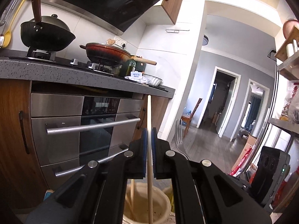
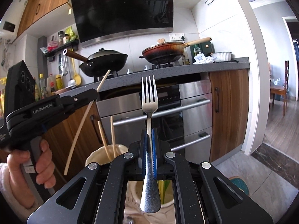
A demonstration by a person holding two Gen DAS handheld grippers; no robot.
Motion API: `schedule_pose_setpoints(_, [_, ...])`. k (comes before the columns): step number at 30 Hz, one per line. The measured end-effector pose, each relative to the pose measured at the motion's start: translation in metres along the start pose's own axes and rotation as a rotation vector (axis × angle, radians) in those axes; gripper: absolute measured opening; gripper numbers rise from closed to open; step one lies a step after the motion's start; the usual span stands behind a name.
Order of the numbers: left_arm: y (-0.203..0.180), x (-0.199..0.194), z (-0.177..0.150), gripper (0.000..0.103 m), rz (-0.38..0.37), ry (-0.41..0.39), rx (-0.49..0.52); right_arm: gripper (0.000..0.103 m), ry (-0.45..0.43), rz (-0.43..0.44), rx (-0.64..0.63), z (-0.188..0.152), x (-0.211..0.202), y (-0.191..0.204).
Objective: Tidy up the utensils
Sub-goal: 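Lift chopstick over the tall cup with left tool while right tool carries fork to small cup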
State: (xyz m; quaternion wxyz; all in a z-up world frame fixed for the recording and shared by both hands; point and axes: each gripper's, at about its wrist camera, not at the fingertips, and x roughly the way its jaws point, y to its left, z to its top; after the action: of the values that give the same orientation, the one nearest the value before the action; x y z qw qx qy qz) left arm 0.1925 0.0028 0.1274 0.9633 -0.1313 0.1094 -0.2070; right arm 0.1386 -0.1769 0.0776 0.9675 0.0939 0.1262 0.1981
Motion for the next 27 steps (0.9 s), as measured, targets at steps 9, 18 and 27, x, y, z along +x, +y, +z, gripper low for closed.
schedule_pose_setpoints(9, [0.001, 0.008, 0.003, 0.004, 0.045, -0.092, 0.021, 0.006, -0.032, 0.037, 0.08, -0.008, 0.019, -0.018])
schedule_pose_setpoints(18, [-0.006, 0.023, -0.008, 0.005, 0.098, -0.099, 0.102, 0.006, -0.048, 0.035, 0.078, -0.018, 0.027, -0.022])
schedule_pose_setpoints(27, [-0.005, 0.021, -0.024, 0.005, 0.09, -0.069, 0.14, 0.006, -0.044, 0.002, 0.036, -0.029, 0.031, -0.019])
